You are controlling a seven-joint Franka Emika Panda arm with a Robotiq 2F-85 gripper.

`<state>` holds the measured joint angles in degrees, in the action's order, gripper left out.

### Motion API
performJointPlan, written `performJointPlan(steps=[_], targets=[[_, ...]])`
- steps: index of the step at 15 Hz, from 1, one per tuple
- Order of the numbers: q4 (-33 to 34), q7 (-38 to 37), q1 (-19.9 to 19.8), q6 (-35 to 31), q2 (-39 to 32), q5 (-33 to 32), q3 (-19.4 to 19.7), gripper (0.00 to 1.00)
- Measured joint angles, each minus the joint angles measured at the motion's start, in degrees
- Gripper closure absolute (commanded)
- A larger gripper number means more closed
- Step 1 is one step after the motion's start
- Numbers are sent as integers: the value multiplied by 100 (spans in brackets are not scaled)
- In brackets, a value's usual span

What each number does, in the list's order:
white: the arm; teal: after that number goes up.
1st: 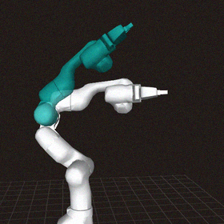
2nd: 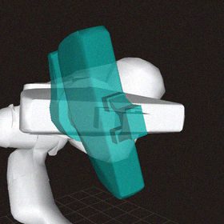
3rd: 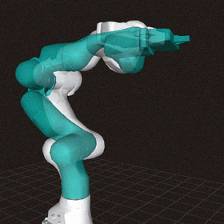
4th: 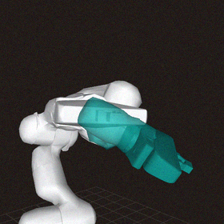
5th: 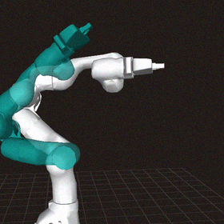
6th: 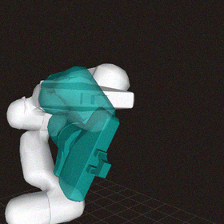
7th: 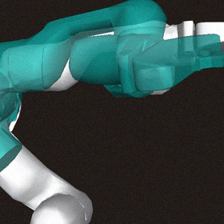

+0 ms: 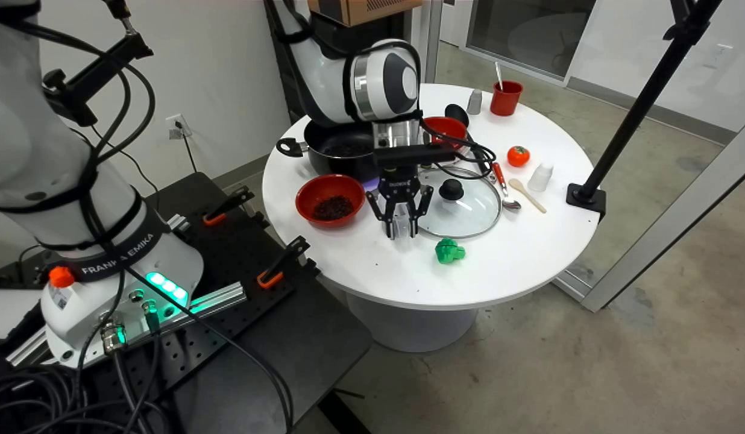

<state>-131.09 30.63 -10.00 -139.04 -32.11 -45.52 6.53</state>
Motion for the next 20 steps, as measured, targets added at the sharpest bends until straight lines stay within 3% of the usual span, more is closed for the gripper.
performJointPlan(steps=[2, 3, 11, 20], targets=[[1, 2, -26, 0, 0, 7, -16, 97], [1, 2, -48, 0, 0, 39, -34, 93], [10, 203, -185, 119, 348, 905, -329, 93], [-43, 215, 226, 580, 1099, 1065, -471, 93]])
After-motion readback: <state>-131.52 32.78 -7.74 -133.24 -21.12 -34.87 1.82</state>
